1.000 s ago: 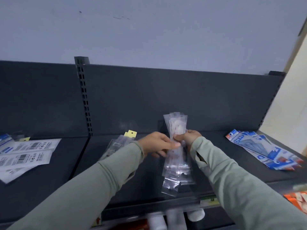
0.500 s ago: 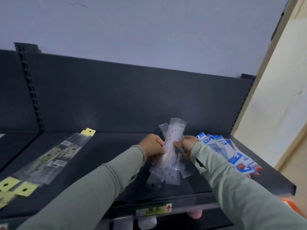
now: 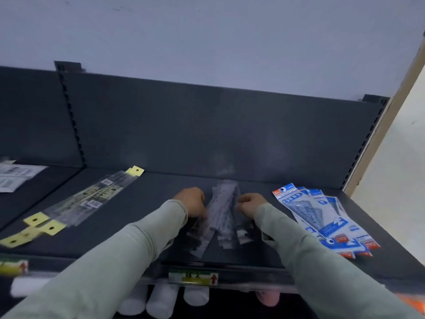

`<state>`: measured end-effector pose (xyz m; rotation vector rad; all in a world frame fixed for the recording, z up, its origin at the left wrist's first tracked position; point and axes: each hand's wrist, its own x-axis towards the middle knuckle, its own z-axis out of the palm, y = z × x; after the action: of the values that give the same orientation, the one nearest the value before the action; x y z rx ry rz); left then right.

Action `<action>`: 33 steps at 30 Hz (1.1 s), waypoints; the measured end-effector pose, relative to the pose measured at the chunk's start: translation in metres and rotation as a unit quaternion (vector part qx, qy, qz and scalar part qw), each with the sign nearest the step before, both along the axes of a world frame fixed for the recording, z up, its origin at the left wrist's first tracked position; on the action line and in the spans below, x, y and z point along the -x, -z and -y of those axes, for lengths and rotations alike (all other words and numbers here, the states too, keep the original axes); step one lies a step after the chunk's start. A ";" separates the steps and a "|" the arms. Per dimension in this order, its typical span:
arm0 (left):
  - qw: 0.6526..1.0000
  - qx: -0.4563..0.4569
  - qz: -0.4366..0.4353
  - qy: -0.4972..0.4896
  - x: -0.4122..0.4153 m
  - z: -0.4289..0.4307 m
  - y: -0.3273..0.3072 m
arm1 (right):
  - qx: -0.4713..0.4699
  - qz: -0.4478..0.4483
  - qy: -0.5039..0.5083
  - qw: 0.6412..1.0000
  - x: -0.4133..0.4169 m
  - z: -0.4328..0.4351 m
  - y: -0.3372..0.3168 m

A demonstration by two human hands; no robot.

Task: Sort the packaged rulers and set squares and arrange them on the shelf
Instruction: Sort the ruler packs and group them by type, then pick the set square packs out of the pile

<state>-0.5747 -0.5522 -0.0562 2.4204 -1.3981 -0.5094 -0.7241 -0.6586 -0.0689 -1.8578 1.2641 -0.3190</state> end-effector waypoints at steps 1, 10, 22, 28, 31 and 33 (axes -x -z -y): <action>1.000 -0.001 0.010 0.000 -0.001 -0.003 -0.002 | 0.016 -0.015 -0.010 1.000 -0.002 -0.002 -0.001; 0.988 -0.018 0.145 -0.041 -0.037 -0.055 -0.016 | 0.180 -0.102 -0.131 0.970 -0.047 -0.042 -0.027; 0.939 -0.068 0.302 -0.151 -0.129 -0.202 -0.049 | 0.276 -0.140 -0.334 0.890 -0.168 -0.167 -0.060; 0.919 -0.086 0.329 -0.201 -0.188 -0.289 -0.058 | 0.289 -0.148 -0.394 0.860 -0.240 -0.244 -0.069; 0.912 -0.096 0.332 -0.221 -0.223 -0.333 -0.060 | 0.299 -0.135 -0.416 0.848 -0.276 -0.279 -0.071; 0.908 -0.099 0.336 -0.231 -0.243 -0.361 -0.061 | 0.293 -0.127 -0.420 0.850 -0.301 -0.301 -0.070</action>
<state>-0.3315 -0.1916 0.0047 3.1305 -0.9208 0.3574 -0.4235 -0.3579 0.0014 -2.8521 0.3883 0.0454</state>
